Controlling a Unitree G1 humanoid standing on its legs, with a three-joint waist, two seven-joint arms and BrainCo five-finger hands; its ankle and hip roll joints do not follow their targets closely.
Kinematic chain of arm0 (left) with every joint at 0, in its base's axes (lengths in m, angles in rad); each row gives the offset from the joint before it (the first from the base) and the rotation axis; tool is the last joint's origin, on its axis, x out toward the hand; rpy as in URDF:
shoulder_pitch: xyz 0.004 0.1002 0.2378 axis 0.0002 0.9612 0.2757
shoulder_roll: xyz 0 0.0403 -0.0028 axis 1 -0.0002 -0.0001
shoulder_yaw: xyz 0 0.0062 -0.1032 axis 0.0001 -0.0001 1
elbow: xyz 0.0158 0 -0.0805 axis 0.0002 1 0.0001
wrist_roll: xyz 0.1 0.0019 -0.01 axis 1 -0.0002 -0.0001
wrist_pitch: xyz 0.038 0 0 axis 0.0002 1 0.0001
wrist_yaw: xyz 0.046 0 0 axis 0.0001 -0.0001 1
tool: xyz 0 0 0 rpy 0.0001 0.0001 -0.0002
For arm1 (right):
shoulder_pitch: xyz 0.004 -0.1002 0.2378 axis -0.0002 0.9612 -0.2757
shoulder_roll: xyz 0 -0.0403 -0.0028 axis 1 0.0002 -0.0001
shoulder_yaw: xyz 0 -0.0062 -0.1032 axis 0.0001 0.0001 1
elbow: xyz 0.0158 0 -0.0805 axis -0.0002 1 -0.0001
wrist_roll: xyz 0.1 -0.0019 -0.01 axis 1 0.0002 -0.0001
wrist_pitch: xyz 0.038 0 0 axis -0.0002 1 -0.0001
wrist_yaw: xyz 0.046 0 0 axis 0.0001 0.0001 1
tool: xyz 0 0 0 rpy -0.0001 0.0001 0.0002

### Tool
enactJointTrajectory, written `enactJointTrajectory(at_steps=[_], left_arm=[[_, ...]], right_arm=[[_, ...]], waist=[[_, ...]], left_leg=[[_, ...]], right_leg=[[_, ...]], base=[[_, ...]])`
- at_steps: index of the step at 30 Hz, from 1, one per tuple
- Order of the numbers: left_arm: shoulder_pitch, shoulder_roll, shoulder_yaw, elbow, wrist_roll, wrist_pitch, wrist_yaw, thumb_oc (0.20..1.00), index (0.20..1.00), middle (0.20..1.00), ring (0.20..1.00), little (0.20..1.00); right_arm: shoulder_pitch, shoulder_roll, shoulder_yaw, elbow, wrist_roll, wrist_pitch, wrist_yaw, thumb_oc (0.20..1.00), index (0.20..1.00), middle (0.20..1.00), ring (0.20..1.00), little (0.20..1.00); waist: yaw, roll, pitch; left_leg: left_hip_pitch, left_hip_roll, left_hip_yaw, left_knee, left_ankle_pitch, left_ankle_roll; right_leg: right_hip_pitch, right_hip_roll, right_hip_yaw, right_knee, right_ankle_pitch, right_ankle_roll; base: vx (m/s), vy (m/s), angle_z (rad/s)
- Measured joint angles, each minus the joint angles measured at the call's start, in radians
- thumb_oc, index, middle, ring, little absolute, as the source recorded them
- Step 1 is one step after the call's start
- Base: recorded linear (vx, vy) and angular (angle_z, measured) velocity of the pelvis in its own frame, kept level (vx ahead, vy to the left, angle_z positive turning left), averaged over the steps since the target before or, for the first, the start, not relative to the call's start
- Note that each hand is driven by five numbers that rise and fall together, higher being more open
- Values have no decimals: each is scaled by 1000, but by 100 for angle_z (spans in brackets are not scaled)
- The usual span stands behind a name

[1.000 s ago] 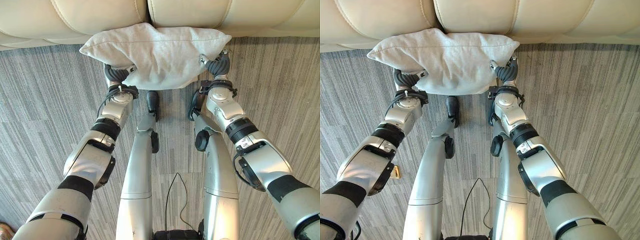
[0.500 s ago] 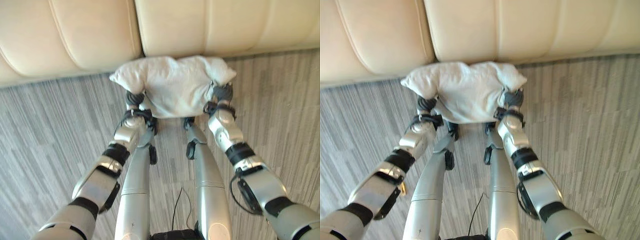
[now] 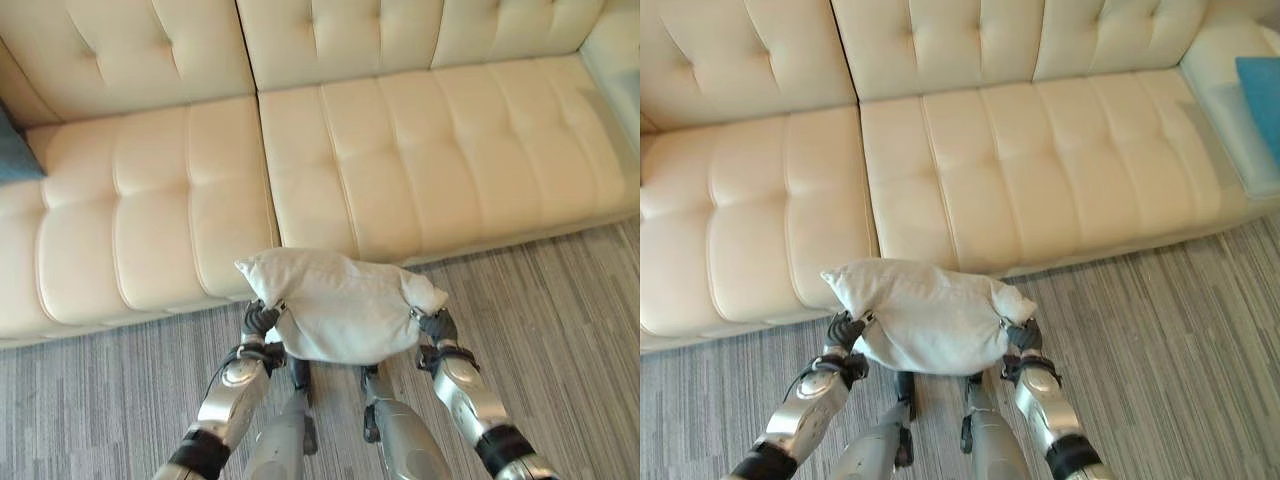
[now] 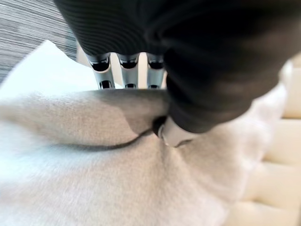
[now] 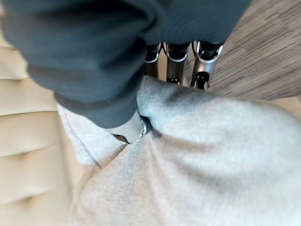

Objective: Pick up all the scattered cushions and arrange them neatly on the sofa.

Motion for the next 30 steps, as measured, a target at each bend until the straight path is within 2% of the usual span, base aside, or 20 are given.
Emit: enactJointTrajectory(at_steps=[2, 4, 6, 9, 13, 15, 16, 17, 18, 19, 20, 21, 22, 23, 24, 25, 27, 28, 30], left_arm=[[29, 1, 27, -44, 0, 20, -19, 200, 200, 200, 200, 200], [52, 4, 30, -75, 0, 22, -27, 200, 200, 200, 200, 200], [85, 4, 42, -149, 26, 32, -37, 200, 200, 200, 200, 200], [107, 0, 59, -198, 33, 34, -40, 200, 200, 200, 200, 200], [119, -22, 74, -245, 40, 28, -29, 200, 200, 200, 200, 200], [130, -40, 77, -246, 55, 26, -12, 200, 200, 200, 200, 200], [154, -62, 79, -251, 67, 20, 14, 200, 200, 200, 200, 200], [171, -80, 76, -251, 67, 18, 29, 200, 200, 200, 200, 200], [194, -79, 74, -253, 66, 12, 37, 200, 200, 200, 200, 200], [190, -74, 69, -254, 65, 6, 44, 200, 200, 200, 200, 200], [196, -70, 56, -249, 64, 8, 53, 200, 200, 200, 200, 200], [207, -76, 52, -243, 64, 4, 52, 200, 200, 200, 200, 200], [203, -79, 45, -239, 64, 3, 51, 200, 200, 200, 200, 200], [198, -78, 38, -236, 64, 3, 52, 200, 200, 200, 200, 200], [199, -78, 39, -234, 64, 3, 53, 200, 200, 200, 200, 200], [196, -77, 39, -229, 64, 3, 56, 200, 200, 200, 200, 200], [189, -78, 40, -227, 65, 3, 57, 200, 200, 200, 200, 200], [181, -80, 40, -224, 67, 3, 58, 200, 200, 200, 200, 200], [163, -82, 38, -223, 68, 3, 58, 200, 200, 200, 200, 200]], right_arm=[[24, -28, -13, -85, -40, 24, 20, 200, 200, 200, 200, 200], [52, -34, -32, -148, -65, 20, 34, 200, 200, 200, 200, 200], [84, -35, -74, -239, -92, 20, 49, 200, 200, 200, 200, 200], [98, -36, -87, -293, -108, 19, 54, 200, 200, 200, 200, 200], [128, -41, -101, -376, -118, 2, 57, 200, 200, 200, 200, 200], [129, -43, -77, -381, -119, -2, 38, 200, 200, 200, 200, 200], [131, -50, -57, -387, -128, -4, 19, 200, 200, 200, 200, 200], [134, -60, -34, -387, -129, -6, 10, 200, 200, 200, 200, 200], [141, -65, -28, -384, -133, -19, -2, 200, 200, 200, 200, 200], [150, -64, -30, -383, -144, -29, -4, 200, 200, 200, 200, 200], [163, -65, -30, -381, -148, -29, -9, 200, 200, 200, 200, 200], [168, -73, -32, -379, -150, -30, -12, 200, 200, 200, 200, 200], [168, -76, -37, -379, -154, -31, -17, 200, 200, 200, 200, 200], [161, -72, -41, -378, -161, -31, -28, 200, 200, 200, 200, 200], [155, -72, -39, -378, -166, -31, -31, 200, 200, 200, 200, 200], [149, -72, -38, -380, -168, -31, -31, 200, 200, 200, 200, 200], [150, -73, -39, -378, -168, -31, -33, 200, 200, 200, 200, 200], [150, -73, -40, -375, -168, -31, -39, 200, 200, 200, 200, 200], [148, -74, -50, -373, -169, -30, -51, 200, 200, 200, 200, 200]], waist=[[-8, 5, -2], [-8, 12, -10], [-13, 21, -20], [-13, 34, -54], [-8, 71, -101], [-6, 77, -106], [-5, 73, -106], [1, 68, -105], [22, 56, -96], [27, 26, -75], [45, 14, -61], [66, 24, -48], [62, 30, -31], [66, 22, -9], [66, 18, -5], [61, 28, 0], [59, 42, 11], [52, 45, 10], [48, 53, 21]], left_leg=[[43, 6, 1, 0, -1, -1], [66, 9, 1, -1, -2, -2], [102, 13, 1, -2, -13, -18], [114, 18, 1, -8, -20, -22], [135, 29, -3, -8, -24, -17], [131, 41, -8, -8, -23, -17], [121, 50, -18, 12, -27, -24], [94, 63, -30, 57, -42, -40], [49, 70, -41, 153, -36, -57], [-21, 67, -65, 291, -53, -71], [-64, 65, -95, 387, -64, -77], [-96, 58, -122, 441, -53, -72], [-118, 47, -147, 470, -62, -78], [-125, 12, -172, 434, -84, -77], [-117, -5, -164, 371, -85, -73], [-108, -27, -161, 250, -81, -69], [-78, -29, -161, 137, -79, -71], [-78, -27, -156, 92, -73, -84], [-73, -9, -137, 29, -61, -93]], right_leg=[[43, 6, 0, 0, -4, 0], [66, 8, 0, -1, -10, 1], [102, 11, 1, -6, -30, 3], [113, 17, 6, -6, -32, 0], [134, 29, 5, -6, -34, -2], [134, 36, -7, -6, -33, -3], [133, 52, -11, 1, -48, -28], [131, 62, -21, 8, -61, -48], [119, 68, -33, 34, -72, -69], [98, 53, -36, 65, -90, -89], [117, 53, -52, 56, -94, -98], [133, 56, -72, 59, -97, -104], [140, 56, -89, 59, -100, -110], [134, 43, -92, 60, -101, -111], [123, 35, -92, 58, -101, -111], [113, 34, -95, 43, -101, -110], [113, 39, -107, 25, -100, -109], [115, 39, -120, 8, -99, -108], [112, 42, -122, -4, -90, -96]], base=[[33, -93, -3], [53, -94, -2], [77, -98, 0], [51, -111, -3], [21, -130, 0], [-18, -285, 5], [-107, -306, 21], [-103, -167, 27], [-118, -149, 34], [-45, -68, 36], [-33, -67, 43], [28, 1, 51], [65, 14, 48], [100, 31, 31], [126, 50, 25], [148, 75, 18], [203, 106, 23], [273, 157, 31], [312, 182, 21]])
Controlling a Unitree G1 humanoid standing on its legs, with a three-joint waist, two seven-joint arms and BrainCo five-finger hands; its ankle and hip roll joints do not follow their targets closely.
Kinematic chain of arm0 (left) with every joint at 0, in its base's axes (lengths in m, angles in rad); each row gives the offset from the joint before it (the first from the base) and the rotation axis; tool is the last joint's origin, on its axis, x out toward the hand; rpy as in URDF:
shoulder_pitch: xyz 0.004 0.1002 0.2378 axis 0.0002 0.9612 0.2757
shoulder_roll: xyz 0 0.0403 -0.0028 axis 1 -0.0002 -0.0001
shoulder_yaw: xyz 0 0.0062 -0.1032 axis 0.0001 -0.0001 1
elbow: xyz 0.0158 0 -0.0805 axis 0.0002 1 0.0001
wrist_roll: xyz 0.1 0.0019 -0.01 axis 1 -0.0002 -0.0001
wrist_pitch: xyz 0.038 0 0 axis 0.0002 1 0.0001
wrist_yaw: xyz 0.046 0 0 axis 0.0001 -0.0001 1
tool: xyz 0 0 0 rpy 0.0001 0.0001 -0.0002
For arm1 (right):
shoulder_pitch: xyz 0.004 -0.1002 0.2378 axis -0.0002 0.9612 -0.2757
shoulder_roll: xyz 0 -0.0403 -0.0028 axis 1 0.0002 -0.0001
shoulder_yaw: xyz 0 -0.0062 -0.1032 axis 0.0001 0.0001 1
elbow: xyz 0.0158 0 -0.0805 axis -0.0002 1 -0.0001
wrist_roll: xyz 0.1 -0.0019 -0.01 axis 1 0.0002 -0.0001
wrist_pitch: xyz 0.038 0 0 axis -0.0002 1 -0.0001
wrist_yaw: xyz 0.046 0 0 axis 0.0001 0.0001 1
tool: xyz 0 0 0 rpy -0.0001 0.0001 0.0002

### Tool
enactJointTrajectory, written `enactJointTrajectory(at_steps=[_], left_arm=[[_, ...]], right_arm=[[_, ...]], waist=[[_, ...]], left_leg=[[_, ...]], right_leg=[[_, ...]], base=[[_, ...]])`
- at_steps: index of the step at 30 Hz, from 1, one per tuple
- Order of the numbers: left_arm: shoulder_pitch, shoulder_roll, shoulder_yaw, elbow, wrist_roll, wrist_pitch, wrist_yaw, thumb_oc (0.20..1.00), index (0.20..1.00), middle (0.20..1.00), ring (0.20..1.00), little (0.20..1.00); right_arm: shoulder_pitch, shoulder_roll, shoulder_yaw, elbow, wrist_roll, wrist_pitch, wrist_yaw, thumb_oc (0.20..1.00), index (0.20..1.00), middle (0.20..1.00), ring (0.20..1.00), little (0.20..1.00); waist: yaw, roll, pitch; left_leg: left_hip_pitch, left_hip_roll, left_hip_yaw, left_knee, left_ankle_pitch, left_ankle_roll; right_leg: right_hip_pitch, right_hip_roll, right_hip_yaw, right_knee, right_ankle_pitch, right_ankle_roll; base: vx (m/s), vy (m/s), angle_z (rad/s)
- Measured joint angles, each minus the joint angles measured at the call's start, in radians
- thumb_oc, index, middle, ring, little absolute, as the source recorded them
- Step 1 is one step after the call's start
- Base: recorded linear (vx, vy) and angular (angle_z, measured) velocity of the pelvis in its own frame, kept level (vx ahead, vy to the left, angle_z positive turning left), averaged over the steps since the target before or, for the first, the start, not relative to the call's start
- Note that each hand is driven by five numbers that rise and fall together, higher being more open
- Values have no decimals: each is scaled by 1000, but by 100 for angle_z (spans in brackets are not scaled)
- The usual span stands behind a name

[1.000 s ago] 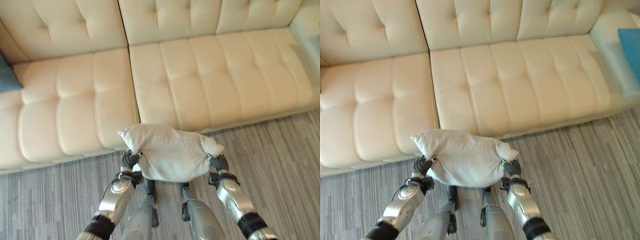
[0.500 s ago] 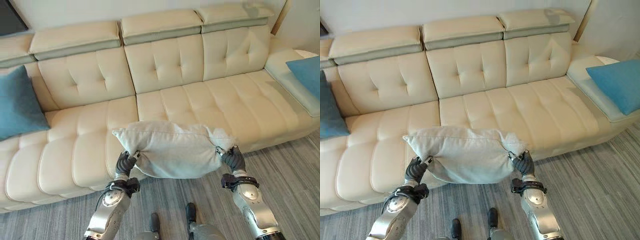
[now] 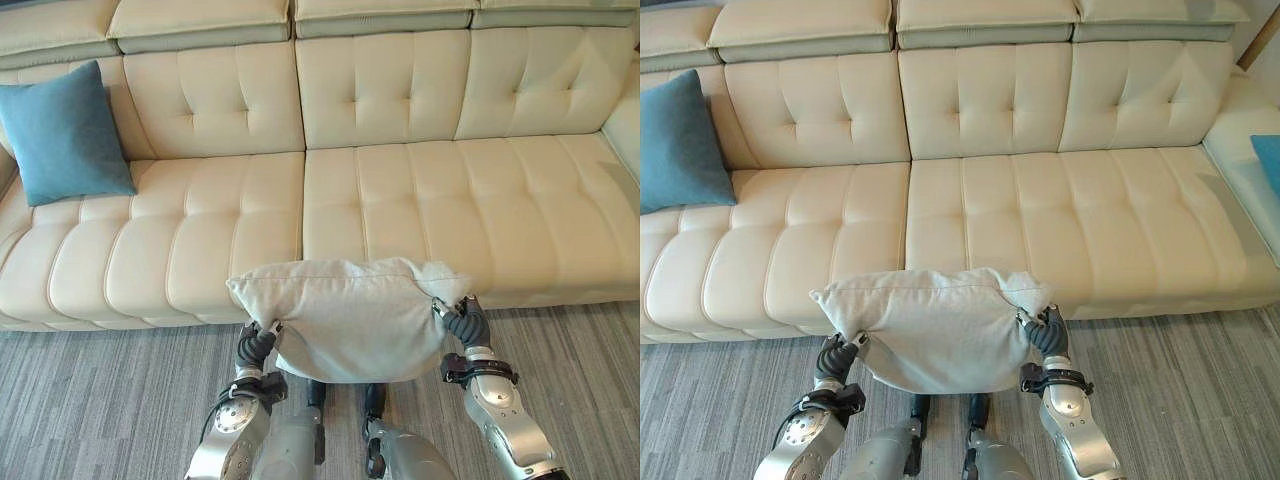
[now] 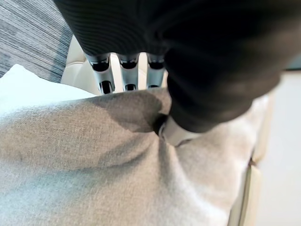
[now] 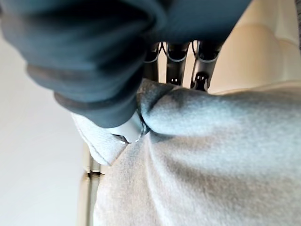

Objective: Pick up all the scattered cushions and arrange them neatly on the sofa.

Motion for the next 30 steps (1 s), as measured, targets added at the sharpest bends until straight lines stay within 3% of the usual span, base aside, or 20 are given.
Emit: enactJointTrajectory(at_steps=[2, 5, 6, 9, 10, 12, 13, 15, 18, 21, 22, 24, 26, 27, 30], left_arm=[[-2, -7, 4, 0, 0, 0, 2, 200, 200, 200, 200, 200], [-13, -15, 15, 0, 0, -1, 7, 200, 200, 200, 200, 200], [-16, -5, 18, -12, 0, -2, 11, 200, 200, 200, 200, 200], [-21, 27, 18, -14, 1, -3, 15, 200, 200, 200, 200, 200], [-21, 35, 20, -15, 2, -4, 20, 200, 200, 200, 200, 200], [-23, 48, 18, -12, 2, -4, 32, 200, 200, 200, 200, 200], [-17, 47, 18, -14, 4, -4, 35, 200, 200, 200, 200, 200], [-19, 62, 16, -15, 11, -4, 41, 200, 200, 200, 200, 200], [-36, 72, 18, -14, 33, -4, 42, 200, 200, 200, 200, 200], [-72, 76, 24, -11, 40, -7, 46, 200, 200, 200, 200, 200], [-84, 74, 36, -2, 39, -9, 48, 200, 200, 200, 200, 200], [-86, 73, 50, 2, 40, -9, 45, 200, 200, 200, 200, 200], [-59, 66, 58, -4, 46, -10, 38, 200, 200, 200, 200, 200], [-39, 52, 58, -5, 55, -10, 34, 200, 200, 200, 200, 200], [-7, 25, 58, -14, 78, -10, 29, 200, 200, 200, 200, 200]], right_arm=[[-5, 1, 0, 1, -2, 0, -1, 200, 200, 200, 200, 200], [-10, 4, 0, 0, -19, 1, -2, 200, 200, 200, 200, 200], [-14, 14, -2, 0, -19, 3, -2, 200, 200, 200, 200, 200], [-13, 27, 5, -1, -21, 5, 1, 200, 200, 200, 200, 200], [-21, 26, 14, -3, -30, 5, 1, 200, 200, 200, 200, 200], [-23, 45, 16, -5, -39, 6, 1, 200, 200, 200, 200, 200], [-24, 48, 19, -3, -39, 7, 3, 200, 200, 200, 200, 200], [-29, 57, 21, 3, -40, 11, 3, 200, 200, 200, 200, 200], [-39, 62, 20, 3, -39, 11, 6, 200, 200, 200, 200, 200], [-62, 63, 20, 9, -38, 11, -1, 200, 200, 200, 200, 200], [-76, 68, 22, 13, -38, 11, 0, 200, 200, 200, 200, 200], [-72, 70, 22, 15, -37, 11, -3, 200, 200, 200, 200, 200], [-57, 74, 24, 15, -37, 10, -2, 200, 200, 200, 200, 200], [-53, 70, 24, 26, -37, 10, 0, 200, 200, 200, 200, 200], [-33, 61, 22, 35, -37, 10, 3, 200, 200, 200, 200, 200]], waist=[[4, 11, 2], [18, 19, 0], [20, 14, -1], [19, -15, -17], [27, -16, -27], [27, -29, -30], [17, -21, -35], [17, -33, -35], [14, -30, -33], [14, -19, -26], [19, -15, -21], [14, -33, -21], [7, -73, -36], [5, -68, -39], [-1, -53, -54]], left_leg=[[24, 16, 7, -10, 9, 1], [27, 10, 34, -15, 15, 7], [32, 7, 52, -10, 26, 20], [45, -20, 59, -3, 22, 26], [47, -26, 73, 7, 22, 82], [70, -47, 84, 4, 17, 126], [88, -42, 135, 6, 70, 188], [133, -56, 149, 6, 45, 196], [159, -48, 146, 2, 39, 203], [174, -11, 144, -5, 25, 201], [194, 10, 168, -11, 18, 190], [249, 1, 172, -27, -8, 152], [289, -32, 163, -31, -32, 126], [305, -19, 153, -37, -64, 103], [314, 33, 123, -30, -79, 77]], right_leg=[[3, 8, 8, 0, 4, 8], [4, -6, 29, 10, -29, 65], [-11, -17, 27, 60, -67, 75], [-18, -48, 33, 88, -73, 81], [-34, -64, 32, 153, -106, 110], [-87, -105, 32, 311, -140, 132], [-135, -135, 22, 483, -199, 148], [-182, -178, 19, 625, -217, 150], [-201, -175, 4, 612, -233, 151], [-219, -127, 4, 437, -222, 147], [-204, -78, 19, 243, -156, 182], [-175, -72, 31, 58, -56, 211], [-145, -99, 30, 31, -34, 209], [-137, -90, 26, 42, 14, 199], [-115, -29, 16, 20, 39, 187]], base=[[393, 221, -19], [331, 192, -27], [418, 264, -8], [246, 185, 5], [176, 235, -8], [214, 269, -3], [199, 170, 2], [147, 82, -2], [117, 1, -3], [211, -95, -15], [276, -133, -38], [340, -167, -17], [348, -172, 10], [381, -179, 12], [316, -192, 13]])
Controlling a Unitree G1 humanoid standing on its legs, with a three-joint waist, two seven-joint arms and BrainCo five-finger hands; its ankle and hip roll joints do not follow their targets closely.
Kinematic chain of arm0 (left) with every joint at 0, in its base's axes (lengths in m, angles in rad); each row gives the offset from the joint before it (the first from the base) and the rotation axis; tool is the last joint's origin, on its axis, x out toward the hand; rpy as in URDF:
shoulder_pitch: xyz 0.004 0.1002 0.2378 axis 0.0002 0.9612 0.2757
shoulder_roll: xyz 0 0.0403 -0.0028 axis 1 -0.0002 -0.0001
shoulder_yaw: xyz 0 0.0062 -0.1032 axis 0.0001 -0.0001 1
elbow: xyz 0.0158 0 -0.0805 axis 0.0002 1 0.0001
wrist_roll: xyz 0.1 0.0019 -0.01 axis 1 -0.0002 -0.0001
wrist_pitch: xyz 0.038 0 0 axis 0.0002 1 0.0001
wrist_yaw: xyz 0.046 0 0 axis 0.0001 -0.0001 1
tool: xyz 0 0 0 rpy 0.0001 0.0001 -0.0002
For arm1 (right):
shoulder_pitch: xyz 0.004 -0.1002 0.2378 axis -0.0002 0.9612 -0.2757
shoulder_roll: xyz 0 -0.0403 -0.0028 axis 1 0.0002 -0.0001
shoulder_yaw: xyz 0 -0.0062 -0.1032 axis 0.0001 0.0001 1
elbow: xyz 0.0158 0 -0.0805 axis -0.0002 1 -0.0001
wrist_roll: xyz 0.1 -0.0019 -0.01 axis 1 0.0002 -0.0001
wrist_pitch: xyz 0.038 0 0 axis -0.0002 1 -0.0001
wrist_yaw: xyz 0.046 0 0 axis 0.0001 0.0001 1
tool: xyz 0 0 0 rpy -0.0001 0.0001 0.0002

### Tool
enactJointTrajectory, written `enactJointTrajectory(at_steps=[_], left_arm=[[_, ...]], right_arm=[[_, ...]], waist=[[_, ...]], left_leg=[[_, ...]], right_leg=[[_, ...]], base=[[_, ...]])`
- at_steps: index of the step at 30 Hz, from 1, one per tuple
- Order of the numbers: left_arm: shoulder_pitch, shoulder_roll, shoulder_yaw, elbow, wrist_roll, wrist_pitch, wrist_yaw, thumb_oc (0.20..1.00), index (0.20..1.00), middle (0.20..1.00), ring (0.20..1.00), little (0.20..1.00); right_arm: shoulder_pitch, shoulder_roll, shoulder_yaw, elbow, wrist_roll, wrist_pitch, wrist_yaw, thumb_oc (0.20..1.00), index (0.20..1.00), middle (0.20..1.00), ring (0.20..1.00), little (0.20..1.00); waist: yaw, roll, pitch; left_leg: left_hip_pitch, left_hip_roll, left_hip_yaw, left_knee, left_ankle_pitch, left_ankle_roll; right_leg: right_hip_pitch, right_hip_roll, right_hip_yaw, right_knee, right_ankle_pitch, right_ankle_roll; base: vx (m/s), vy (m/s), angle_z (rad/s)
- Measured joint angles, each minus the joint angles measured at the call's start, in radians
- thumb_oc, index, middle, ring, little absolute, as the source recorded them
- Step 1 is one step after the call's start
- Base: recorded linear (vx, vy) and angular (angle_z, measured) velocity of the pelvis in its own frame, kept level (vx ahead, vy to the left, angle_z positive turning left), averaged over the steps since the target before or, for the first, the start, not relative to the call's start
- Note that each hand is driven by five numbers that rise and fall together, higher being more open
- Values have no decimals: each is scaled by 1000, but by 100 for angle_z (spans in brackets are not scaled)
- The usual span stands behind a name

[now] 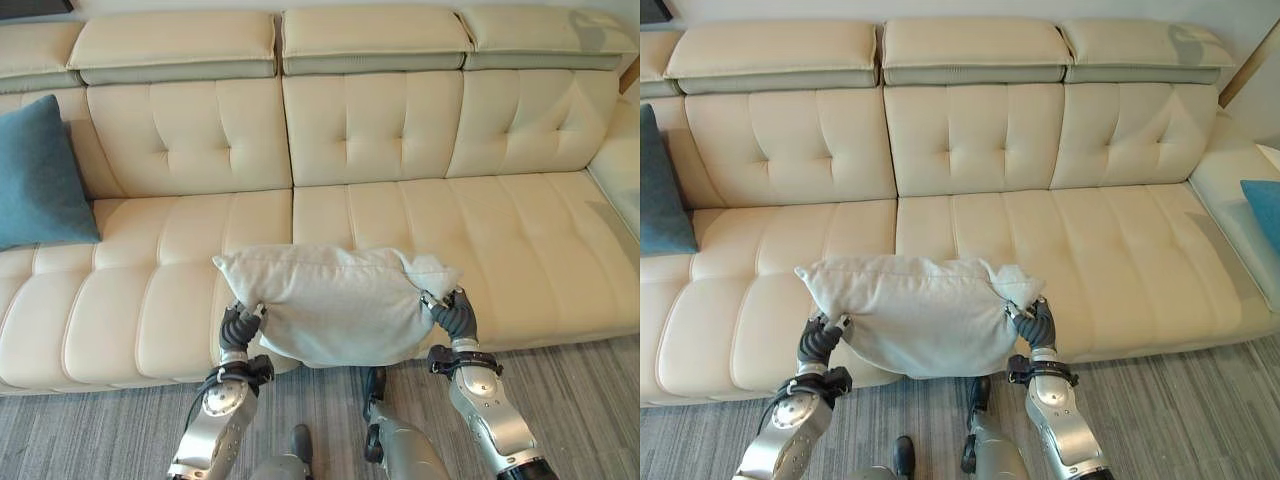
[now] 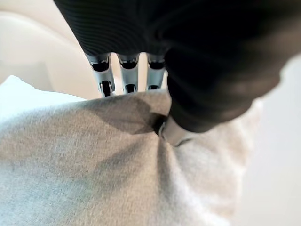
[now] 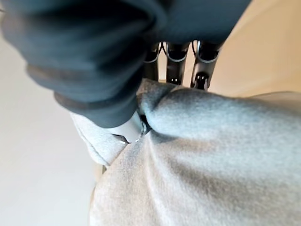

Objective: Pick up all the scattered cushions and arrange them neatly on the sofa.

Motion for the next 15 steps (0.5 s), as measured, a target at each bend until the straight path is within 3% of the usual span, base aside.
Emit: enactJointTrajectory(at_steps=[1, 3, 5, 7, 9, 11, 13, 15], left_arm=[[1, -16, 0, 1, -1, 0, 0, 200, 200, 200, 200, 200], [4, -13, -1, 1, -1, 0, -7, 200, 200, 200, 200, 200], [-3, -13, -7, 9, -3, 0, -12, 200, 200, 200, 200, 200], [28, -24, -4, 8, -4, 0, -14, 200, 200, 200, 200, 200], [31, -30, -2, 8, -5, 0, -14, 200, 200, 200, 200, 200], [31, -34, -1, 8, -4, 0, -13, 200, 200, 200, 200, 200], [29, -35, 0, 7, -3, 0, -13, 200, 200, 200, 200, 200], [29, -34, 0, 6, -1, 0, -12, 200, 200, 200, 200, 200]], right_arm=[[-1, 2, -6, 18, 1, 1, 7, 200, 200, 200, 200, 200], [22, -15, -2, 18, 4, 2, 9, 200, 200, 200, 200, 200], [24, -24, -8, 15, 22, -1, 9, 200, 200, 200, 200, 200], [24, -39, -1, 2, 22, -2, 12, 200, 200, 200, 200, 200], [23, -38, -2, -2, 24, -2, 13, 200, 200, 200, 200, 200], [25, -42, -2, -3, 31, -3, 15, 200, 200, 200, 200, 200], [39, -41, -2, -7, 31, -3, 17, 200, 200, 200, 200, 200], [49, -40, 5, -12, 30, -2, 17, 200, 200, 200, 200, 200]], waist=[[-4, 8, -1], [-2, -2, -7], [3, -12, -5], [24, -8, -7], [20, -9, -6], [15, -10, -6], [-2, -3, -10], [-10, 0, -13]], left_leg=[[-7, 37, -12, 34, -18, -21], [-45, 58, -16, 185, -53, -55], [-146, 58, -51, 415, -69, -70], [-216, 34, -96, 545, -87, -88], [-249, -16, -101, 459, -92, -74], [-251, -64, -102, 264, -69, -43], [-251, -58, -53, 217, -51, -30], [-233, -57, -76, 181, -36, -13]], right_leg=[[4, 21, -16, 24, -15, -35], [49, 45, -14, 9, 5, -72], [84, 45, -12, -16, -5, -100], [112, 45, -20, -18, -1, -123], [121, 40, -34, -21, -8, -132], [132, 43, -50, -20, -8, -132], [153, 55, -90, -21, -10, -135], [162, 68, -94, -21, -31, -164]], base=[[372, -308, 31], [208, -228, 37], [138, -127, 12], [183, -95, -27], [143, -24, -9], [202, 14, -6], [181, 44, 13], [139, 52, 14]])
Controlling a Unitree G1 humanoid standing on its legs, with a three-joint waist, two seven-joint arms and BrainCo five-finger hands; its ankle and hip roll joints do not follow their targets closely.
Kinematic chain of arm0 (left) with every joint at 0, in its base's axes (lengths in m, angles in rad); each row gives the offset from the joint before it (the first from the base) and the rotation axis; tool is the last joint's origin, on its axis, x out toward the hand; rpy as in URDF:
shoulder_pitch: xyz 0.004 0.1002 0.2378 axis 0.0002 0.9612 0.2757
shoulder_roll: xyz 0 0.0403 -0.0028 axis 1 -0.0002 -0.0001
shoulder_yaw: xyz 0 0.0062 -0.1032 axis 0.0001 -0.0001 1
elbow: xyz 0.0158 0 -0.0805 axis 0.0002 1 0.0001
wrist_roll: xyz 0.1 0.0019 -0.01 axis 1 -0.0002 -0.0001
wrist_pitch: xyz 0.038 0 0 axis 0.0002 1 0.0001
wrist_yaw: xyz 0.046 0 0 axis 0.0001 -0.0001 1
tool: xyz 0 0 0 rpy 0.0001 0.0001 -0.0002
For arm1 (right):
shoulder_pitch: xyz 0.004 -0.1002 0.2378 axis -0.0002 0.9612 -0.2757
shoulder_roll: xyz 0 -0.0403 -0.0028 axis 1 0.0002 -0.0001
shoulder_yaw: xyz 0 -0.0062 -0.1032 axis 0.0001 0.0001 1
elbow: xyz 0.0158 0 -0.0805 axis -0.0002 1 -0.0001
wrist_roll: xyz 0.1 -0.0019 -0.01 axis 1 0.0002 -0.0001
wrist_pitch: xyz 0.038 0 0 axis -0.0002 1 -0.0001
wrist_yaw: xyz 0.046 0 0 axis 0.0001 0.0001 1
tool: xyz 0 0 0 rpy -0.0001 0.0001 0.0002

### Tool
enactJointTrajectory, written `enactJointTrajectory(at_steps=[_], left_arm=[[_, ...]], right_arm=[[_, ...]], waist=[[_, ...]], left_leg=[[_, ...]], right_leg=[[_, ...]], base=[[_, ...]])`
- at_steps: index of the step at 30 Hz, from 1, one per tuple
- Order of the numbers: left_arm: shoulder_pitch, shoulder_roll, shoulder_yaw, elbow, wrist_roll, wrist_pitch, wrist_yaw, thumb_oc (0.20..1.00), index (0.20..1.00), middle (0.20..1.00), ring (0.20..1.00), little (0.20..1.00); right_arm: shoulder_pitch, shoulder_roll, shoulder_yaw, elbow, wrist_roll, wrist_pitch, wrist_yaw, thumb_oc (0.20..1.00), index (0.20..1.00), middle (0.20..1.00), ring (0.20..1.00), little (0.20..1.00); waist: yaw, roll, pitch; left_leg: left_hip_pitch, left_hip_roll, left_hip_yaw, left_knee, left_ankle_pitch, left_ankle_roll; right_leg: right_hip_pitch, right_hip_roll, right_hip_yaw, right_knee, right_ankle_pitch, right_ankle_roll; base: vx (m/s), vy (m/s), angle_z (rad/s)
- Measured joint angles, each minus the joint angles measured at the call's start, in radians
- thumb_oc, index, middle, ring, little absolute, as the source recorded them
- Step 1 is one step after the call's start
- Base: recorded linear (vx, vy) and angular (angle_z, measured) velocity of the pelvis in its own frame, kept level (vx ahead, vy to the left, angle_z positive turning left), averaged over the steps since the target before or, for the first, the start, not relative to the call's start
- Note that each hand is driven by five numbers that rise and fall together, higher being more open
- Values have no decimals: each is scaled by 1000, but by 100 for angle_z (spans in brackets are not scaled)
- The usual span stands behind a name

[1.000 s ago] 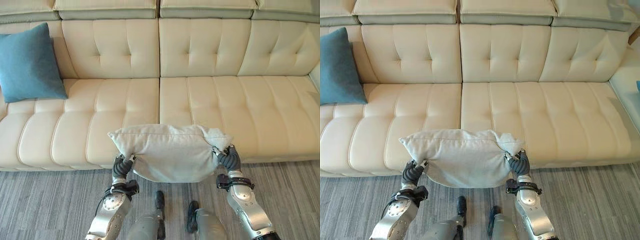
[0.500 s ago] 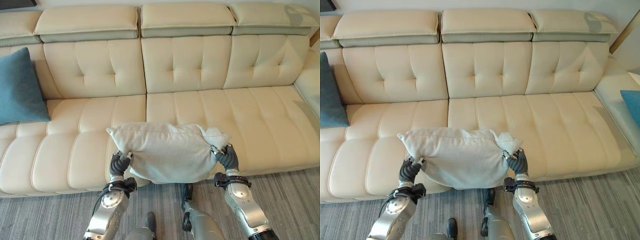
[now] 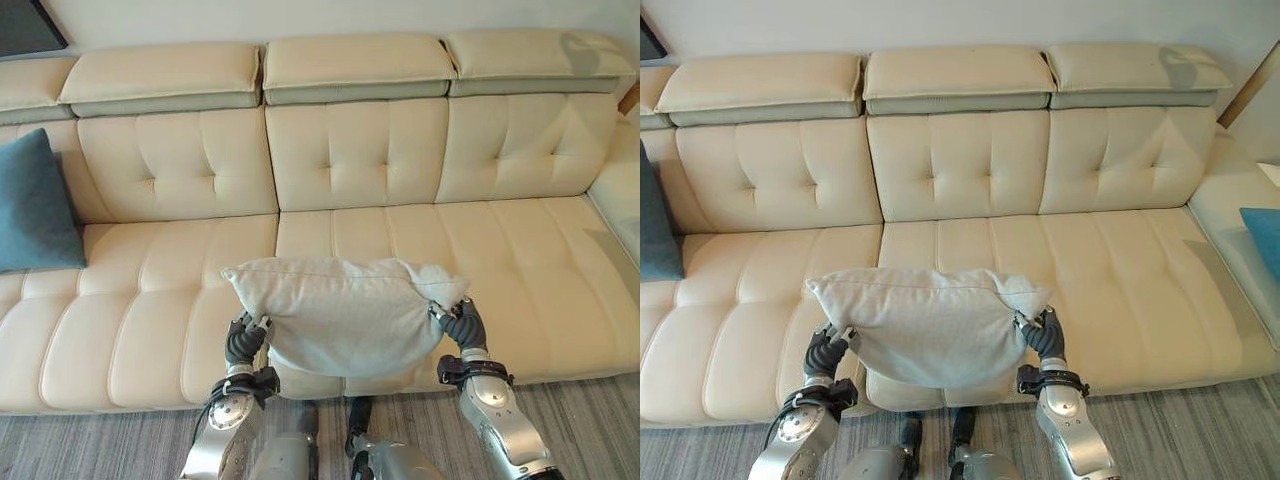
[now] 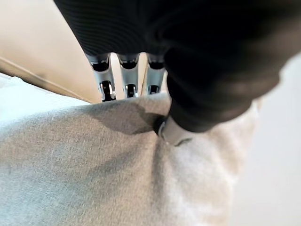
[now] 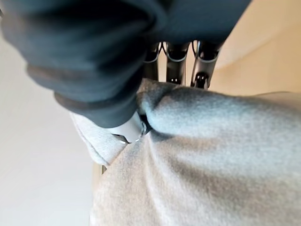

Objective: Pick up all the scattered cushions and arrange them neatly on the sofa.

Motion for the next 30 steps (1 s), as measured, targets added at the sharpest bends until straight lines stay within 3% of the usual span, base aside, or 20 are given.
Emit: enactJointTrajectory(at_steps=[2, 5, 11, 19, 23, 30], left_arm=[[0, 1, 1, -2, 0, 0, 3, 200, 200, 200, 200, 200], [1, 2, -1, -11, 1, 0, 8, 200, 200, 200, 200, 200], [-35, 30, 3, -34, 50, 3, 94, 200, 200, 200, 200, 200], [-278, 36, 82, -29, 88, 8, 229, 200, 200, 200, 200, 200], [-365, 42, 85, 8, 92, 9, 282, 200, 200, 200, 200, 200], [-533, 105, 85, 100, 168, 29, 368, 200, 200, 200, 200, 200]], right_arm=[[0, 0, -4, -9, 0, 1, 0, 200, 200, 200, 200, 200], [-5, 0, -4, -34, -2, 1, -2, 200, 200, 200, 200, 200], [-119, 3, 68, -27, -11, 6, -72, 200, 200, 200, 200, 200], [-405, 58, 109, 40, -11, 42, -156, 200, 200, 200, 200, 200], [-523, 82, 119, 161, -9, 44, -197, 200, 200, 200, 200, 200], [-722, 81, 167, 359, 34, 69, -249, 200, 200, 200, 200, 200]], waist=[[-2, 3, -3], [1, 15, -13], [20, 31, -32], [38, 30, -33], [54, 27, -35], [84, 10, -44]], left_leg=[[23, 0, 4, -64, 36, 24], [33, -2, -9, -104, 79, 31], [71, -5, -20, -163, 181, 47], [112, -11, -24, -181, 182, 48], [117, -10, -26, -181, 177, 41], [10, -8, -57, -171, 192, 28]], right_leg=[[3, 6, 5, 6, 1, 1], [4, 7, 0, 6, 2, 11], [12, 10, -1, 6, 2, -12], [49, 5, 25, 6, -2, -6], [56, 7, 24, 6, -3, -4], [-32, 8, -5, 6, 6, -6]], base=[[151, 72, -2], [95, 59, 19], [48, 58, 6], [24, 36, 4], [1, 26, 3], [-31, 2, 12]])
